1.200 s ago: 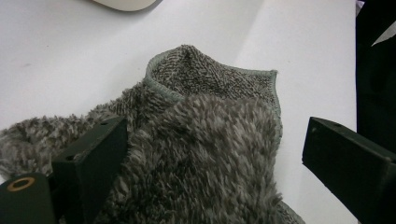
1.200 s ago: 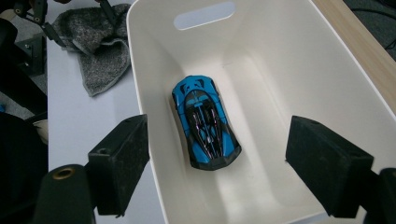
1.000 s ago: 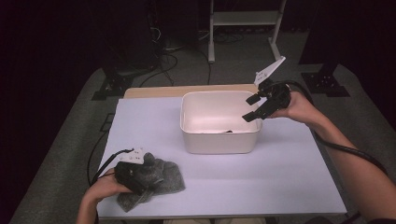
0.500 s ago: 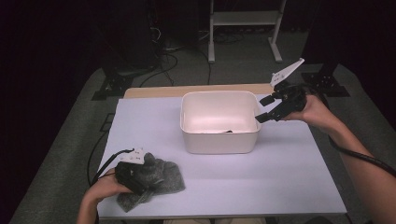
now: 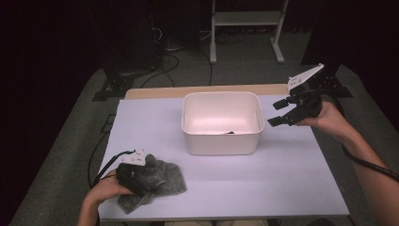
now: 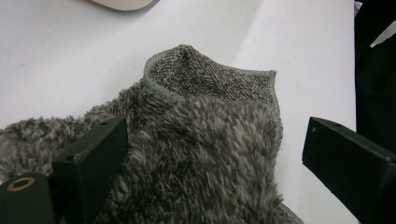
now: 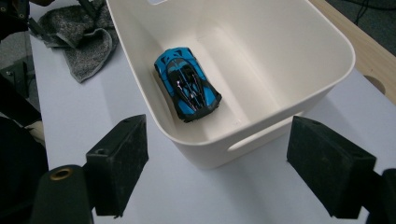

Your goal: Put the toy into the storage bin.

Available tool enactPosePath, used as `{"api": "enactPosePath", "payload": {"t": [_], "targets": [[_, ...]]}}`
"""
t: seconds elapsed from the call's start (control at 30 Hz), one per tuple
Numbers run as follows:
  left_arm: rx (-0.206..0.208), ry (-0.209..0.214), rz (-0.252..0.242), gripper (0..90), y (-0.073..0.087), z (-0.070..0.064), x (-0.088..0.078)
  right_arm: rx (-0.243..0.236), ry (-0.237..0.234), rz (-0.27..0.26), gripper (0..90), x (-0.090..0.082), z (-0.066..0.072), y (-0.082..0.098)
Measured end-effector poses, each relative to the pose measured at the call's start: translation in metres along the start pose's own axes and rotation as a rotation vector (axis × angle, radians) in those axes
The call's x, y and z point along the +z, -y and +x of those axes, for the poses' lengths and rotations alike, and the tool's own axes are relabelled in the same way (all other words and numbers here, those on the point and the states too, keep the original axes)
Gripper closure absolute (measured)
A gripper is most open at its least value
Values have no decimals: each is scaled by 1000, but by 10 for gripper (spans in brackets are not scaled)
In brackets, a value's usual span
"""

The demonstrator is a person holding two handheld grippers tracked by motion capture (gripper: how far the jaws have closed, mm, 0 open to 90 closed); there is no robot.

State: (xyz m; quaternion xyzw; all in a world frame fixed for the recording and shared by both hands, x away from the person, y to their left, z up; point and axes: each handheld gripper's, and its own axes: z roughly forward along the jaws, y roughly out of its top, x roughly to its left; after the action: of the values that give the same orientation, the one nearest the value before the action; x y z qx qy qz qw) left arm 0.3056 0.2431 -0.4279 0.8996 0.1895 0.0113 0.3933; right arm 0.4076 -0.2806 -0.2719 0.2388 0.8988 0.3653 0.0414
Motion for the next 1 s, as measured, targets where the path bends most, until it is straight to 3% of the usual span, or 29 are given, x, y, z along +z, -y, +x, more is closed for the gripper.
{"api": "enactPosePath", "payload": {"t": [0.43, 1.0], "targets": [[-2, -3, -2, 67, 0, 0, 1, 60, 1, -12, 191, -2, -4, 34], [1, 4, 4, 67, -1, -1, 4, 132, -21, -37, 188, 12, -3, 74]]}}
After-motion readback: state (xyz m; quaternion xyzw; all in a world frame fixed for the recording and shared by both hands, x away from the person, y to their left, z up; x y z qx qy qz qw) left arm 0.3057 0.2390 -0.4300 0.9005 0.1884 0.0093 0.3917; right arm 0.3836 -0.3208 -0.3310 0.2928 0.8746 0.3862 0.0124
